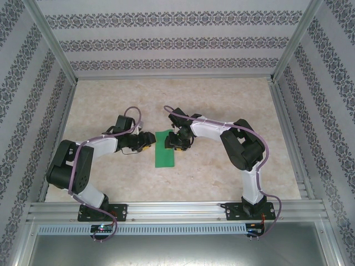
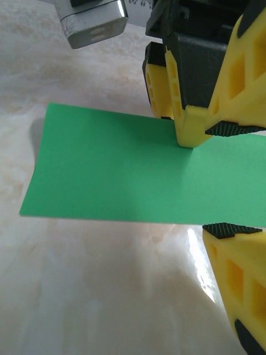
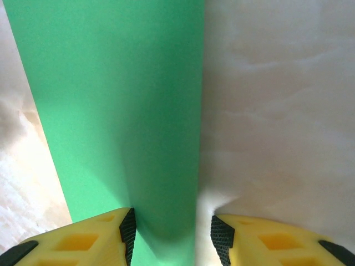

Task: Fold a paper plane with a square sheet of paper (pick it up from the middle)
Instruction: Hold the square sheet of paper at the center of the table.

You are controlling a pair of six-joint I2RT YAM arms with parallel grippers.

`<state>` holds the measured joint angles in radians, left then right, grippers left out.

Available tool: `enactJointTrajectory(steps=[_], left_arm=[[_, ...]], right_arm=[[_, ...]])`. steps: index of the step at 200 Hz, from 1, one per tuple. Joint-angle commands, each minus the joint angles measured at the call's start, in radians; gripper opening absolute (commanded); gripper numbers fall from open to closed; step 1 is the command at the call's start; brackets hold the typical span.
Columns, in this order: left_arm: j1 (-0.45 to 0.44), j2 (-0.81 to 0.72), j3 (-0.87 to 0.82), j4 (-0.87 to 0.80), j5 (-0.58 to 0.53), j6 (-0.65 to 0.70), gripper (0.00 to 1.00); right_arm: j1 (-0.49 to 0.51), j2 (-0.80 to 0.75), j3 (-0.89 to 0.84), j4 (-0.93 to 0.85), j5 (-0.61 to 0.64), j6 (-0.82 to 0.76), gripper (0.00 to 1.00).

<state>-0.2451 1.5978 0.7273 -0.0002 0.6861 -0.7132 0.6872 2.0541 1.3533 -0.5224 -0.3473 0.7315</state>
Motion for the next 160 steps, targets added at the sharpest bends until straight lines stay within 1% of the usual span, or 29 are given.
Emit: enactJointTrajectory(steps=[1, 34, 78, 160], left_arm=[[-0.020, 0.029, 0.030, 0.034, 0.028, -0.001, 0.42], [-0.041, 0.061, 0.046, 0.033, 0.037, -0.003, 0.30], [-0.064, 0.094, 0.063, 0.025, 0.034, -0.003, 0.17], [-0.077, 0.149, 0.091, -0.018, 0.032, 0.013, 0.07]], right_arm=[[0.017, 0.173, -0.079, -0.025, 0.150, -0.001, 0.47], [0.017, 0.178, -0.080, -0.026, 0.154, 0.002, 0.47], [0.016, 0.187, -0.083, -0.025, 0.146, 0.014, 0.46], [0.019, 0.199, -0.079, -0.033, 0.149, 0.022, 0.47]])
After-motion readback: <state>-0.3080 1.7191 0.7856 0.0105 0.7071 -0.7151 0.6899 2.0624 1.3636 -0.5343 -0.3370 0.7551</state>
